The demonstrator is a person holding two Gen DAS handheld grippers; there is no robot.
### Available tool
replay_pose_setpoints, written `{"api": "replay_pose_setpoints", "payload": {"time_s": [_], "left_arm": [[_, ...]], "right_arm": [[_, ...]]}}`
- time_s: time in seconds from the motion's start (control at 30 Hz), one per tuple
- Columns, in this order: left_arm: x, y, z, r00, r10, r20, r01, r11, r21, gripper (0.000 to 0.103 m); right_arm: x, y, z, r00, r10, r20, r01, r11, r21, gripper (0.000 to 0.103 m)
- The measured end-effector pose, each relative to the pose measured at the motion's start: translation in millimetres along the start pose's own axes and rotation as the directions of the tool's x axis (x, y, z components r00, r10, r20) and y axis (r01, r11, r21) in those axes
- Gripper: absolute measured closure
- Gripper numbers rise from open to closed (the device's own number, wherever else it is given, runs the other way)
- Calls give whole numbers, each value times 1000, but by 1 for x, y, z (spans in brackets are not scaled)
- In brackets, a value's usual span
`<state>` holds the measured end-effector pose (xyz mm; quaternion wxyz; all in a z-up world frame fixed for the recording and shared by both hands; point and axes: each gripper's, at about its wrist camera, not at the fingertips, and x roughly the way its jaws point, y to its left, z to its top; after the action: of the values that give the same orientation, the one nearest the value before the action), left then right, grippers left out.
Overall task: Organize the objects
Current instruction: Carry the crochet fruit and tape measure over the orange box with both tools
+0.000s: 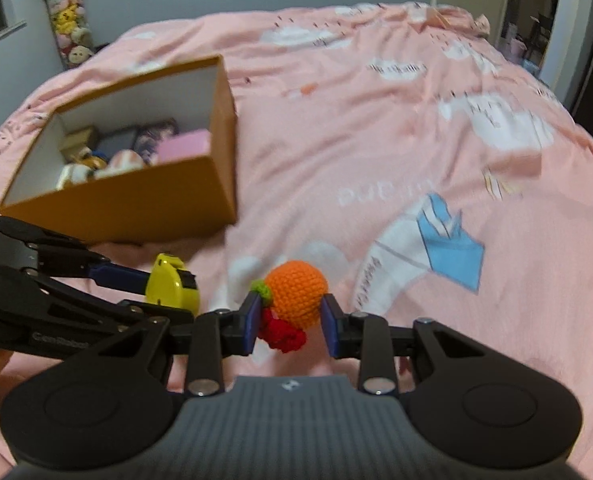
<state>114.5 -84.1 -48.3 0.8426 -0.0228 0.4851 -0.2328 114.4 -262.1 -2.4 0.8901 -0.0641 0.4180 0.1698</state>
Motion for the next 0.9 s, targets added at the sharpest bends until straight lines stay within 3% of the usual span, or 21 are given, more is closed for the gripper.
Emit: {"api": "replay_pose_setpoints", "payload": {"time_s": [0.27, 0.57, 0.73, 0.9], "left_arm": [[-47, 11, 23, 995, 54, 87, -51, 998, -27, 46], [-86, 55, 53, 973, 140, 183, -123, 987, -102, 46], [-82, 84, 82, 968, 163, 190, -144, 984, -109, 46], [-60, 112, 111, 975, 157, 158, -139, 983, -119, 46]], "right_arm": [[-15, 25, 31, 995, 71, 71, -64, 993, -95, 69], [-13, 56, 89, 970, 188, 150, -150, 960, -236, 69], [9, 69, 126, 960, 238, 150, -181, 931, -317, 70], [47, 81, 161, 953, 290, 89, -241, 901, -361, 70]]}}
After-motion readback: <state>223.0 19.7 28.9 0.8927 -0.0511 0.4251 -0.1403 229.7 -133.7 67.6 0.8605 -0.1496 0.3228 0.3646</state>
